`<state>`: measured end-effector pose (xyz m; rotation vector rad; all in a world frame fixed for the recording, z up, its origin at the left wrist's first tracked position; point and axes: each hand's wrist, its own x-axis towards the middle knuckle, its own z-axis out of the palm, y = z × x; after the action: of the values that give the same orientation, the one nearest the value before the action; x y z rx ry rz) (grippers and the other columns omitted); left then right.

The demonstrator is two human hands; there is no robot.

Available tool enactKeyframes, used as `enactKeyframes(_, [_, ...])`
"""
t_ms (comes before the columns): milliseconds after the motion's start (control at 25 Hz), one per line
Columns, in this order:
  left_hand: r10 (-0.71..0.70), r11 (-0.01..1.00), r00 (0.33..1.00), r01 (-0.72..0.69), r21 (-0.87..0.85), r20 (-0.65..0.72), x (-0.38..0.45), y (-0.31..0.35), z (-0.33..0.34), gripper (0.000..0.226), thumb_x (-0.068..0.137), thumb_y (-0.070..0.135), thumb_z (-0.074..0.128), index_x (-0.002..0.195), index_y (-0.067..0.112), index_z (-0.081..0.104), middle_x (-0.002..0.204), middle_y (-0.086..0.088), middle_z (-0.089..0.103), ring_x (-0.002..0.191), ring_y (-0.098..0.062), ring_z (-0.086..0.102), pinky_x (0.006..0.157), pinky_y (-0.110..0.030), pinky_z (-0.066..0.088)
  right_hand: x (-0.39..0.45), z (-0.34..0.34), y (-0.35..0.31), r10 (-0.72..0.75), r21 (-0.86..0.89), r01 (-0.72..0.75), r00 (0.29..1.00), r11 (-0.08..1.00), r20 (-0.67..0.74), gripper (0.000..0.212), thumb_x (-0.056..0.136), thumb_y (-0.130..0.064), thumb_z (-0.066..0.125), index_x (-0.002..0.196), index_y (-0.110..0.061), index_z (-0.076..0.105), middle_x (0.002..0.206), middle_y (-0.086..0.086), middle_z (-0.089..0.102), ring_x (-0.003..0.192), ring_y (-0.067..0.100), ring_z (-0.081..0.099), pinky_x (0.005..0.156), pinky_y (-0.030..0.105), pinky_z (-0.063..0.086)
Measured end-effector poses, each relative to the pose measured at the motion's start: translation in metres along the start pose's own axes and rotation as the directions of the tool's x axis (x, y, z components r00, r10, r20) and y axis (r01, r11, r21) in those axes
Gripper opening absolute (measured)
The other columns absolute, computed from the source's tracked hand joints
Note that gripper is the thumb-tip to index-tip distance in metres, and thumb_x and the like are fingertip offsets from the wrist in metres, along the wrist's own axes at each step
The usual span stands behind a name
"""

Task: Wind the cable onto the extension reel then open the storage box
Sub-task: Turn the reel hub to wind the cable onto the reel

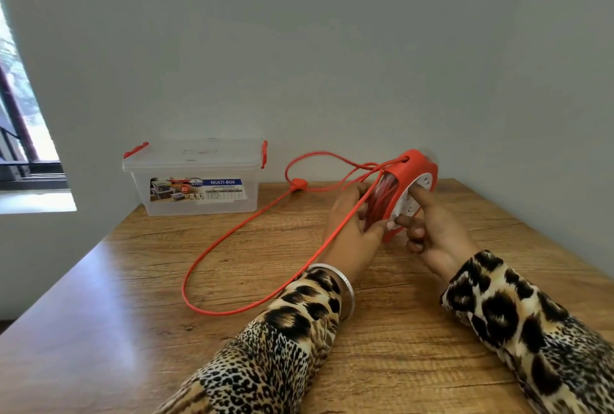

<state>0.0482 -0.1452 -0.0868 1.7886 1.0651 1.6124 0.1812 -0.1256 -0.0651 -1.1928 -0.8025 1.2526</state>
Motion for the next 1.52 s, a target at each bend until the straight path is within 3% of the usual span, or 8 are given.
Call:
enactKeyframes(280, [-0.440,0.833,0.895,0.435,-0.341,0.069,0.014,0.007,-0.023,0.056,0.088,0.067,0.041,0.116,0.023,0.062,0.118,0.002,0.068,0.106,-0.014,0.065,0.094,-0.039,0.051,0.005,-0.003,0.001,-0.219,-0.183,0.202,0.973,0.962,-0.077,0.062,0.070,-0.049,0.073,0.121,-0.020,0.054,0.107,0.013,0.067,0.048,0.004,0.051,0.035,0.017,0.032])
enactKeyframes(600, [-0.759,0.576,0.648,0.710,-0.406,0.057,0.029,-0.012,-0.076,0.044,0.100,0.042,0.038,0.071,0.015,0.058,0.046,0.004,0.064,0.038,-0.007,0.059,0.040,-0.016,0.044,0.011,-0.011,0.002,-0.558,-0.591,0.417,0.827,0.690,-0.067,0.069,0.071,-0.044,0.076,0.133,-0.026,0.051,0.133,0.001,0.055,0.115,0.019,0.055,0.084,0.026,0.042])
enactKeyframes(760, [-0.810,0.333,0.586,0.470,-0.817,0.007,0.032,-0.022,-0.103,0.036,0.099,0.011,0.032,0.072,0.005,0.056,0.042,-0.002,0.061,0.037,-0.009,0.056,0.039,-0.015,0.044,0.014,-0.010,0.003,-0.639,-0.760,0.430,0.769,0.487,0.026,0.067,0.076,-0.047,0.071,0.137,-0.031,0.047,0.124,0.005,0.059,0.103,0.022,0.061,0.079,0.029,0.046])
enactKeyframes(880, [-0.824,0.249,0.551,0.148,-0.957,-0.130,0.032,-0.027,-0.115,0.030,0.102,0.010,0.026,0.090,0.001,0.053,0.067,-0.010,0.065,0.074,-0.017,0.063,0.073,-0.023,0.052,0.012,-0.008,0.004,-0.660,-0.820,0.409,0.750,0.401,0.052,0.064,0.078,-0.048,0.068,0.137,-0.038,0.046,0.119,0.005,0.059,0.101,0.024,0.060,0.078,0.034,0.050])
enactKeyframes(1120, [-0.744,0.481,0.665,0.466,-0.743,-0.064,0.033,-0.007,-0.093,0.021,0.096,0.024,0.053,0.089,0.005,0.056,0.079,-0.008,0.058,0.069,-0.018,0.061,0.066,-0.027,0.053,0.013,-0.008,0.005,-0.653,-0.863,0.381,0.753,0.332,0.081,0.064,0.078,-0.054,0.064,0.137,-0.044,0.041,0.122,0.006,0.063,0.107,0.027,0.060,0.081,0.038,0.050])
enactKeyframes(1280, [-0.653,0.694,0.702,0.705,-0.148,0.284,0.022,0.013,-0.062,0.015,0.088,0.017,0.064,0.094,0.003,0.063,0.086,-0.016,0.066,0.061,-0.018,0.066,0.061,-0.029,0.058,0.013,-0.007,0.006,-0.628,-0.810,0.397,0.776,0.431,0.046,0.070,0.073,-0.061,0.064,0.136,-0.038,0.044,0.118,0.005,0.065,0.103,0.023,0.062,0.078,0.031,0.049])
enactKeyframes(1360, [-0.655,0.735,0.680,0.675,0.066,0.330,0.013,0.008,-0.041,0.035,0.080,0.017,0.074,0.108,0.004,0.059,0.091,-0.013,0.066,0.071,-0.021,0.068,0.069,-0.034,0.061,0.010,-0.005,0.006,-0.623,-0.758,0.426,0.782,0.494,0.034,0.071,0.072,-0.060,0.066,0.135,-0.033,0.048,0.126,0.004,0.062,0.107,0.020,0.061,0.077,0.027,0.046])
enactKeyframes(1520, [-0.363,0.923,0.919,0.333,0.190,0.151,0.002,-0.001,-0.015,0.035,0.074,0.035,0.079,0.101,0.022,0.061,0.090,0.007,0.067,0.081,-0.011,0.066,0.081,-0.040,0.058,0.003,0.003,0.011,-0.613,-0.631,0.477,0.790,0.612,0.004,0.065,0.074,-0.051,0.071,0.131,-0.024,0.052,0.129,0.001,0.059,0.112,0.016,0.057,0.072,0.016,0.041])
